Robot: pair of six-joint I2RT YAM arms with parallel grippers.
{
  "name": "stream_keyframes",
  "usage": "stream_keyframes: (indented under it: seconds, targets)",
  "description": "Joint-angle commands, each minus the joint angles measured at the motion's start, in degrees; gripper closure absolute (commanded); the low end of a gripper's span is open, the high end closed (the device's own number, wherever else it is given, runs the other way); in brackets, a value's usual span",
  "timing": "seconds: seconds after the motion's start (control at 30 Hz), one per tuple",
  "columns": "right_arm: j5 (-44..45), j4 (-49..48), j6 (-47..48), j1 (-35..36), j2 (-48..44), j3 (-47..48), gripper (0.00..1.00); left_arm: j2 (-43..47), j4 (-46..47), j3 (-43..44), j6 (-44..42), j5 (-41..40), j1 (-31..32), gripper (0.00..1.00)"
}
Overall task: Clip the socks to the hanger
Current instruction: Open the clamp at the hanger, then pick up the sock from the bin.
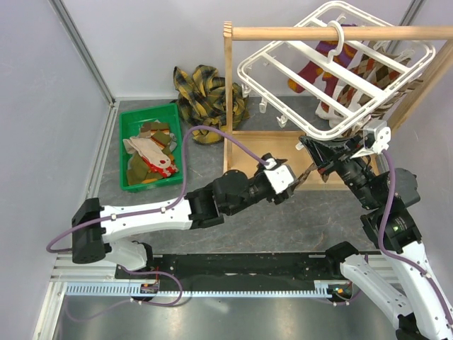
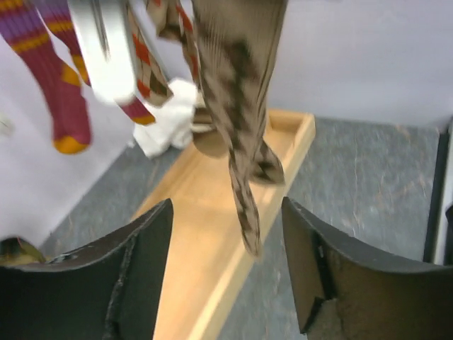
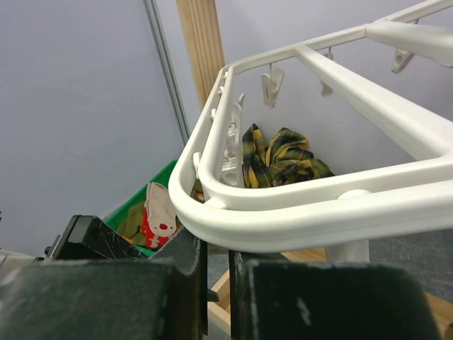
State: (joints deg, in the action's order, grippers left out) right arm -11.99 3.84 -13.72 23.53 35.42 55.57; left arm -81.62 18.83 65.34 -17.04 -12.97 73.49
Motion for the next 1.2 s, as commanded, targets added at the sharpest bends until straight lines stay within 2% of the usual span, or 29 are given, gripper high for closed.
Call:
stream_keyframes:
  seconds: [0.0,0.07,0.2,0.4,0.43,0.5,0.53,0.6,0.63,0.73,0.87,1.0,1.17]
  targets:
    - [1.88,0.73,0.53,-0.06,1.85,1.91,0.98,8.22,-4.67,-3.11,6.91,-3.98,-1.33,0.25]
    - [2.14,1.35,0.62,-0.15,2.11,2.26,0.98,10.6,-9.93,-4.95,8.94,-6.0,-3.09,0.24]
    - [2.41,2.58,1.06,0.02,2.55,2.79,0.98,16.66,-22.05,-7.85,19.28,-9.7,-9.41,0.21]
    - [3.11,4.86,2.46,-0.06,3.52,3.4,0.98,26.07,-40.17,-11.11,31.87,-11.45,-26.19,0.2]
    - [3.29,5.21,2.55,-0.15,3.6,3.4,0.98,27.12,-41.67,-11.29,32.24,-11.9,-30.82,0.2]
    - [3.38,5.57,2.64,-0.06,3.52,3.32,0.97,27.31,-45.26,-11.29,32.77,-12.16,-35.76,0.2]
    - [3.29,5.66,2.64,-0.06,3.6,3.32,0.98,26.79,-45.89,-11.2,32.77,-11.64,-41.1,0.21]
    - [3.2,5.92,2.73,-0.06,3.69,3.32,0.98,25.21,-46.51,-10.76,32.68,-10.15,-46.48,0.22]
    - [3.11,6.27,2.64,-0.06,3.78,3.23,0.98,24.33,-46.43,-10.41,32.68,-9.8,-51.3,0.24]
    - [2.85,6.53,2.9,-0.06,3.6,2.88,0.97,18.1,-46.17,-6.47,32.33,-8.91,-57.39,0.25]
    - [3.11,6.45,3.17,-0.06,3.52,2.35,0.97,5.29,-46.95,-1.45,29.26,-8.13,-60.22,0.3]
    - [3.55,6.53,3.61,-0.06,3.17,1.73,0.98,-3.59,-48.09,2.06,27.33,-7.51,-60.66,0.34]
    - [3.73,6.71,4.4,0.02,2.73,1.47,0.98,-9.95,-49.5,4.27,15.93,-6.1,-60.66,0.43]
